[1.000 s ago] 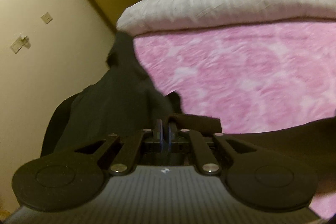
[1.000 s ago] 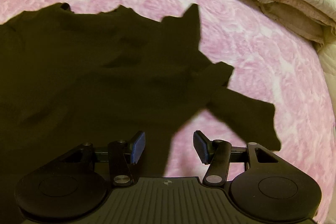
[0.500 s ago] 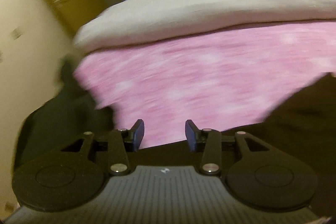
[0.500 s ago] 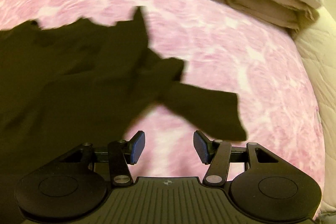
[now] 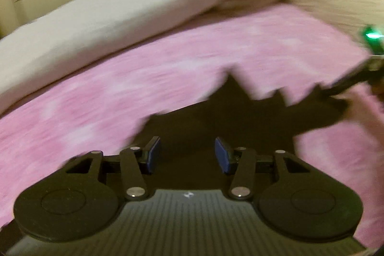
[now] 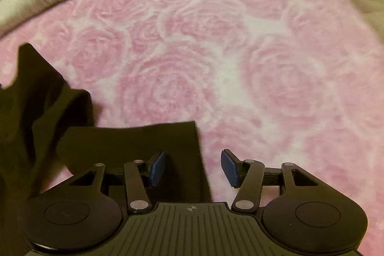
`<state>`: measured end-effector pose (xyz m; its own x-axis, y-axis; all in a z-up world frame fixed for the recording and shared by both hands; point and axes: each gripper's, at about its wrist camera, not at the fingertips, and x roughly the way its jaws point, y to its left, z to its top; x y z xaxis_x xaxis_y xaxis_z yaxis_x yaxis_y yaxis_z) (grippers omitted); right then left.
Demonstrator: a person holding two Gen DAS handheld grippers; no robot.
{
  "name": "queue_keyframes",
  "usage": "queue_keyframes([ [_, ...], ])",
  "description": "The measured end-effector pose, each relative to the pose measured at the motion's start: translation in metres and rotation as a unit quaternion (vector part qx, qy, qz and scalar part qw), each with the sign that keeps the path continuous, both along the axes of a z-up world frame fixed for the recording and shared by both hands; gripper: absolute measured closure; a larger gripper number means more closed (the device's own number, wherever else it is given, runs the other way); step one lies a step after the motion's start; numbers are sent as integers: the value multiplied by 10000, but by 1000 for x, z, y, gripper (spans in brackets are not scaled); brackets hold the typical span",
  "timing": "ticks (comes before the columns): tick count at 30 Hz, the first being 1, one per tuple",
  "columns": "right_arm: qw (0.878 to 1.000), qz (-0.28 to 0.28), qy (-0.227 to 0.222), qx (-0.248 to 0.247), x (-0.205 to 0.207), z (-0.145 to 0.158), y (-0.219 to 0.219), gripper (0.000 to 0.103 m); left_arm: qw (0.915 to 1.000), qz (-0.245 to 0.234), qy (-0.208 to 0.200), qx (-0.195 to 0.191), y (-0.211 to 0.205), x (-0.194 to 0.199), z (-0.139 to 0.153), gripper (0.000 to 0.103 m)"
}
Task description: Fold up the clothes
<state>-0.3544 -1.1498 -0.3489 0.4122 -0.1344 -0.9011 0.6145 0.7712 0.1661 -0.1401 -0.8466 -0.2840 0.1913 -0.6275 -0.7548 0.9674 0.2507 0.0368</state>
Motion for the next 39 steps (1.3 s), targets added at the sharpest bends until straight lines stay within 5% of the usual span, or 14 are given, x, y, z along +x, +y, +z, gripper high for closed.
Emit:
queue_keyframes([
  [2,9991,203,-268,241,-1,-2,5,101,9989,-461,-51,-30,-22,-19,-4,54],
  [5,9965,746,-343,-168,-2,12,22,101,9954,-947,-103,-28,-49,-41,-7,54],
  [7,9876,1019,-479,-1096,-12,39,31,101,9942,-1074,-72,-19,-56,-46,-8,54],
  [9,9566,1452,-677,-2435,-31,71,49,101,9935,-1139,-24,-17,-62,-50,-9,54],
  [12,8858,2041,-794,-4090,-64,97,84,101,9926,-1208,91,70,-65,-53,-15,54],
  [14,8756,2416,-650,-4131,-88,87,101,101,9915,-1275,183,160,-66,-56,-20,54],
  [16,8845,2839,-52,-3701,-107,57,116,101,9896,-1400,220,259,-68,-63,-27,54],
  [19,9231,2613,868,-2686,-126,20,117,98,9846,-1696,57,425,-73,-79,-39,54],
  [23,9616,1686,744,-2036,-138,24,109,91,9766,-2045,-358,560,-90,-103,-59,54],
  [28,9719,1320,138,-1945,-114,43,85,50,9749,-1888,-884,786,-123,-117,-83,60],
  [29,9731,1299,26,-1904,-107,44,79,47,9762,-1804,-874,822,-130,-114,-86,64],
  [31,9766,1305,-64,-1707,-88,44,59,46,9791,-1686,-795,812,-137,-105,-83,96],
  [39,9872,1556,159,-327,-52,3,3,47,9921,-1234,-169,147,-92,-44,-28,97],
])
